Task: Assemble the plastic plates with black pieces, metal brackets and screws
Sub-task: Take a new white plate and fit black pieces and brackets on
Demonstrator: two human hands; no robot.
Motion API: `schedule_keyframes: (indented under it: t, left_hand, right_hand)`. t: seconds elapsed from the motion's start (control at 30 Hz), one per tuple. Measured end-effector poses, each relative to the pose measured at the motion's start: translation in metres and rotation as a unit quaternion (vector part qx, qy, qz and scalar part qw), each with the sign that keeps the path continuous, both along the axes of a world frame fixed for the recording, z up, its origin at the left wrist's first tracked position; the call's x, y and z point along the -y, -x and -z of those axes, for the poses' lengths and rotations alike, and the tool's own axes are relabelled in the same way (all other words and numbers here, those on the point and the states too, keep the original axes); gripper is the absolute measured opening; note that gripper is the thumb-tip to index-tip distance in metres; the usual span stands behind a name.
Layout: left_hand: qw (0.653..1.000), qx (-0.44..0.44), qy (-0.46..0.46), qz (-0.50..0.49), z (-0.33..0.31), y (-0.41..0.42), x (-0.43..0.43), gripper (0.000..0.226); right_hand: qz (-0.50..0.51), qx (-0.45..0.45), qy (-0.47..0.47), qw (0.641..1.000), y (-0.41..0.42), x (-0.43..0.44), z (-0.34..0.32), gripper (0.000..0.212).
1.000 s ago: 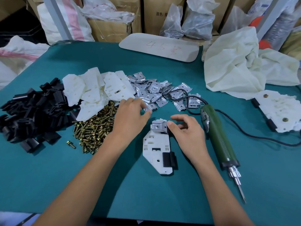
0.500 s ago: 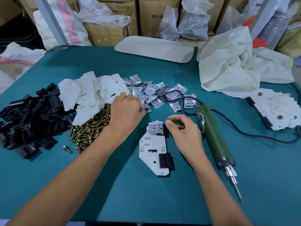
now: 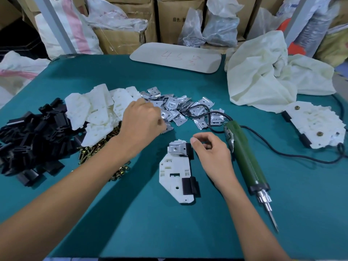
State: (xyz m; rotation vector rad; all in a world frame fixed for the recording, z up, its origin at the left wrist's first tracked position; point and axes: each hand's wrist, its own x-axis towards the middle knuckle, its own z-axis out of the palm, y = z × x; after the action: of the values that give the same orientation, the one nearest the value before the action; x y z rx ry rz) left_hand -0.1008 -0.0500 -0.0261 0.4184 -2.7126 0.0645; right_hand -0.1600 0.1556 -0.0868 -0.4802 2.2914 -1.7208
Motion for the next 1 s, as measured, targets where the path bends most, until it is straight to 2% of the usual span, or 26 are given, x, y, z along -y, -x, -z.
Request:
schedule_keyframes:
  t: [0.07,0.13,0.17,0.2,0.27,0.3,0.33,0.37,0.4,0.47,0.53,0.63,0.77,0.9,1.0]
  left_hand:
    - [0.983,-0.020,-0.174,-0.052,-0.005,-0.012,-0.001,0.023]
    - [0.916,0.020,-0.392,-0.085,-0.008,-0.025,0.006,0.037]
    - [0.890,0.061,-0.441,-0.097,-0.009,-0.032,0.010,0.038]
    - [0.888,0.112,-0.433,-0.109,-0.009,-0.040,0.016,0.037]
    - [0.923,0.215,-0.294,-0.123,-0.006,-0.053,0.027,0.036]
    - [0.937,0.240,-0.228,-0.114,-0.006,-0.058,0.028,0.034]
    - [0.943,0.239,-0.213,-0.087,-0.004,-0.062,0.031,0.028]
    - [0.944,0.225,-0.235,-0.050,-0.004,-0.064,0.033,0.020]
    - [0.940,0.217,-0.261,-0.013,-0.002,-0.066,0.032,0.023]
    - [0.938,0.205,-0.277,0.032,0.004,-0.066,0.030,0.046]
    - [0.944,0.189,-0.271,0.027,0.013,-0.064,0.027,0.058]
    - [0.951,0.153,-0.266,0.027,0.022,-0.063,0.027,0.056]
    - [0.969,0.123,-0.210,0.047,0.018,-0.071,0.025,0.049]
    - [0.965,0.071,-0.243,0.069,-0.002,-0.092,0.012,0.050]
    - [0.954,0.076,-0.261,0.124,-0.013,-0.106,-0.013,0.056]
  right_hand:
    - [0.002,0.000,0.002,1.000,0.000,0.001,0.000,0.005]
    - [0.000,-0.002,-0.002,1.000,0.000,0.000,0.000,0.005]
    - [-0.002,-0.005,-0.007,1.000,0.000,0.000,0.001,0.005]
    - [-0.004,-0.008,-0.011,1.000,0.000,0.000,0.000,0.005]
    - [-0.004,-0.010,-0.016,1.000,-0.001,0.000,0.000,0.005]
    - [-0.002,-0.010,-0.016,1.000,-0.001,0.000,-0.001,0.005]
    - [0.000,-0.009,-0.014,1.000,-0.002,-0.001,-0.001,0.006]
    - [0.002,-0.007,-0.012,1.000,-0.002,-0.001,-0.002,0.006]
    - [0.003,-0.007,-0.012,1.000,-0.002,-0.001,-0.003,0.007]
    - [0.002,-0.005,-0.015,1.000,-0.005,-0.002,-0.005,0.008]
    - [0.001,0.003,-0.012,1.000,-0.009,-0.006,-0.007,0.008]
    - [-0.007,0.022,-0.003,1.000,-0.021,-0.016,-0.011,0.008]
    - [-0.021,0.035,-0.006,0.999,-0.037,-0.038,-0.015,0.007]
    - [-0.041,0.087,-0.012,0.995,-0.047,-0.058,-0.018,0.011]
    - [-0.073,0.125,-0.031,0.989,-0.054,-0.064,-0.017,0.019]
